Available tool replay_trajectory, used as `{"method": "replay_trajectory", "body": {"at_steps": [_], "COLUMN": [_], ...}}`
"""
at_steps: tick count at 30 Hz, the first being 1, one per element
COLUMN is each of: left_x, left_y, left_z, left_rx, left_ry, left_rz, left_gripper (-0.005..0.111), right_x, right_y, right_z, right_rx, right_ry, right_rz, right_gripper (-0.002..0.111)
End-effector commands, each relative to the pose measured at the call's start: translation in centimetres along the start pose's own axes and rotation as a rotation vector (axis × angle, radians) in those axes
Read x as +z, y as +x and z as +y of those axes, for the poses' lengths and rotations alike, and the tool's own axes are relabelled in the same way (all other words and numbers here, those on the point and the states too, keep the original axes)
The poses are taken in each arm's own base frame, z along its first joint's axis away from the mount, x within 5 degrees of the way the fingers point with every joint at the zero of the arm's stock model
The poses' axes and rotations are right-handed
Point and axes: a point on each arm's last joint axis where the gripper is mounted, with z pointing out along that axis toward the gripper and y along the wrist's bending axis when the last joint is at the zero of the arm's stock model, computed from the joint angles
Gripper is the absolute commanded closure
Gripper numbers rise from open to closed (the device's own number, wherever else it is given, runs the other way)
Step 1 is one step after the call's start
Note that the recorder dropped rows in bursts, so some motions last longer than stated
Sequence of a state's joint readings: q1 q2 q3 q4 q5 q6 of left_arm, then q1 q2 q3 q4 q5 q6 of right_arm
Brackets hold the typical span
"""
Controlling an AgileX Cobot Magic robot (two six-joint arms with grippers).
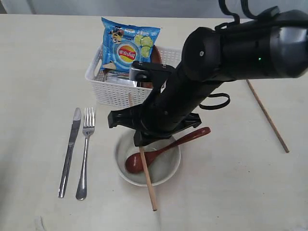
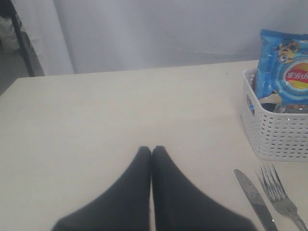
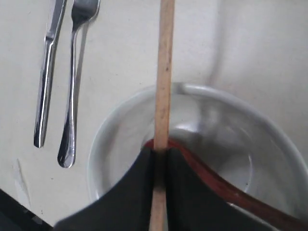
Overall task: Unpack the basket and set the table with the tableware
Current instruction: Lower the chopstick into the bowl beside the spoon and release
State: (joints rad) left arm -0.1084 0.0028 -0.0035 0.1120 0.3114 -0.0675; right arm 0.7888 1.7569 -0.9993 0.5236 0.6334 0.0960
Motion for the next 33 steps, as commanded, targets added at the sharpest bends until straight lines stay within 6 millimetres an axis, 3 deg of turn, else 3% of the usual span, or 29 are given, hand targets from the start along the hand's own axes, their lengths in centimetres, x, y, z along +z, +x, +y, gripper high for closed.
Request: {"method": "replay_trajectory", "body": {"at_steps": [1,13,15,19,21,27,33], "left_x": [0.0,0.0,0.0,0.0,0.0,0.0,0.0], "left_y": [0.0,0.0,0.0,0.0,0.0,0.0,0.0], "left_z": [-0.1,-0.1,-0.1,-0.1,-0.1,-0.1,-0.1], "left_rx": [-0.010,-0.010,-0.010,-0.010,-0.010,-0.010,-0.010], "left_ry": [0.010,0.010,0.010,0.010,0.010,0.010,0.010], "left_rz": [-0.007,-0.007,-0.007,-0.007,-0.007,-0.007,-0.007], "left_gripper": [0.107,0.107,0.107,0.107,0.107,0.107,0.107], "right_x": [0.5,0.7,0.7,0.7,0.6,-1.8,-6.2], "right_y": [-0.1,-0.3,-0.3,-0.3,-0.3,-1.3,-2.5], "right_z": [-0.8,-0.9,-0.9,-0.9,-0.8,0.3,1.4], "right_rx": [0.005,0.024,0.024,0.020,0.018,-0.074,-0.173], "right_ry": [0.051,0.058,0.058,0.059,0.057,0.072,0.188], "right_rz": [0.013,-0.009,-0.007,-0.001,-0.005,-0.031,-0.041], "right_gripper": [0.109,0.106,0.096,0.064,0.060,0.060,0.060]}}
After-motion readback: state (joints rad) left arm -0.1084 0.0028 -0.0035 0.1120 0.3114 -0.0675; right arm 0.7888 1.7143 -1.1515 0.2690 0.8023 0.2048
